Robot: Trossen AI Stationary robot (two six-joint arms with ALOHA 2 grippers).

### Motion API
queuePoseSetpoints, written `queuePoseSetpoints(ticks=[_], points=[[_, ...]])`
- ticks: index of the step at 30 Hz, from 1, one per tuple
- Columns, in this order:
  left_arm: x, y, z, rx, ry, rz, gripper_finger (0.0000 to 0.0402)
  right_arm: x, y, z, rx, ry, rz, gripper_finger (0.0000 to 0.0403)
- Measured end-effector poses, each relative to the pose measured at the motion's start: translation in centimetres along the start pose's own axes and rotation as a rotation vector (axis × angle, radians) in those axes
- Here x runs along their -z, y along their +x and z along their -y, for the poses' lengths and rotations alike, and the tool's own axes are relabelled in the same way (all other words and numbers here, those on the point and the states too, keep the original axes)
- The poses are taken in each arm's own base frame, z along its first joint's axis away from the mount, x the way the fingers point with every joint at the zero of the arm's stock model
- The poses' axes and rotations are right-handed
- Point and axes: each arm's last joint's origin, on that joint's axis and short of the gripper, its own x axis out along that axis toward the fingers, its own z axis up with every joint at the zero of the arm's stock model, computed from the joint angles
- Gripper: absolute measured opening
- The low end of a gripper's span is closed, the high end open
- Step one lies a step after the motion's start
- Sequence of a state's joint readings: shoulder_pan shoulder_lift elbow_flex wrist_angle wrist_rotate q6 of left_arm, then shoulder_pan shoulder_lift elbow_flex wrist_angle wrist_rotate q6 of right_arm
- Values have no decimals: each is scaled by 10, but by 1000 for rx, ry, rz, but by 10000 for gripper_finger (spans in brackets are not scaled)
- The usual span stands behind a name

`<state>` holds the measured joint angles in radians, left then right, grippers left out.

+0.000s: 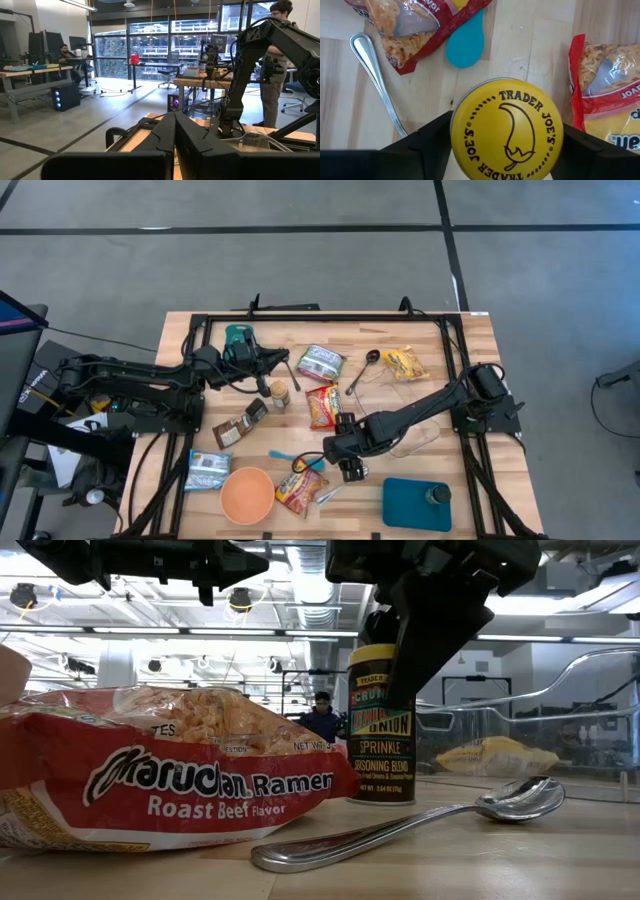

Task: Pick & Place Food Item
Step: Put the yellow spice bottle into the blue bin

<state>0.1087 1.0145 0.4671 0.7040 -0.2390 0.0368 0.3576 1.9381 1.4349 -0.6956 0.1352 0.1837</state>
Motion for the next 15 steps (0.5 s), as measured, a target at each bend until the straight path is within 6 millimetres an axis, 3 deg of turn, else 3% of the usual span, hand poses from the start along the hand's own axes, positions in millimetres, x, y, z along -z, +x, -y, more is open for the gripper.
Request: queuePoseSetpoints(ticks=[7,15], points=[[0,0,0,0,0,0,0,0,0,0,-3,0,-1,218],[0,0,0,0,0,0,0,0,0,0,-3,0,-3,221]])
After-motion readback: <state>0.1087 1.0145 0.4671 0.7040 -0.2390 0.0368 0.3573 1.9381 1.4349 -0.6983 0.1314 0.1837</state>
